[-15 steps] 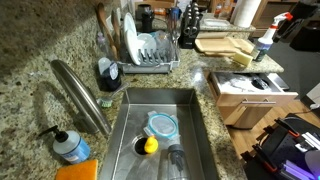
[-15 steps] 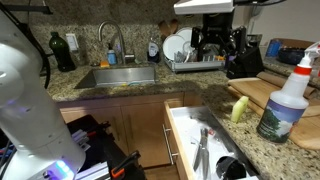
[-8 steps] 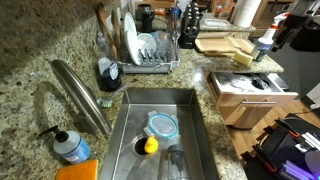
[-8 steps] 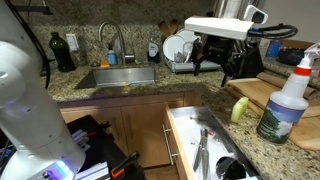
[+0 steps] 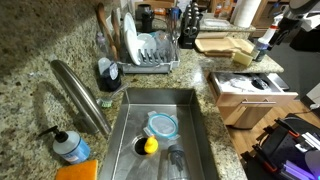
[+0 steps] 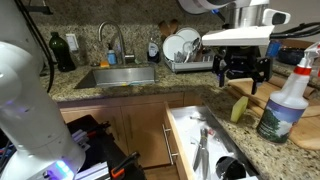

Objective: Place the yellow sponge inside the open drawer

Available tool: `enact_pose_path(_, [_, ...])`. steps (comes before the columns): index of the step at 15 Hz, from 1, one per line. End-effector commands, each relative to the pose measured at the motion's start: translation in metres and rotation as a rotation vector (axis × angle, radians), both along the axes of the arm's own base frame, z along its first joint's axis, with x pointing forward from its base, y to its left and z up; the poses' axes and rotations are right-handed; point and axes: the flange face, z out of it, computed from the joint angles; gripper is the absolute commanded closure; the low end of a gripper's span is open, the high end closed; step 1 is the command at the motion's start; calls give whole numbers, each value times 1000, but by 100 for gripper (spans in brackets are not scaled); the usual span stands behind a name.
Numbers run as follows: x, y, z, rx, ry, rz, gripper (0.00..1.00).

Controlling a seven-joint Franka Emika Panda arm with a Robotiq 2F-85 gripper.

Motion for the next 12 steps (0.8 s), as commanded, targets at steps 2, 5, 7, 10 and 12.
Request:
enact_pose_path(2, [37, 8, 16, -176, 5, 40, 0])
enact_pose_path(5, [57, 34, 60, -366, -4, 91, 0])
enact_pose_path(7, [64, 41, 72, -399, -24, 115, 0])
enact_pose_path(10, [67, 47, 72, -367, -44, 103, 0])
enact_pose_path(12, [66, 44, 68, -332, -46, 114, 0])
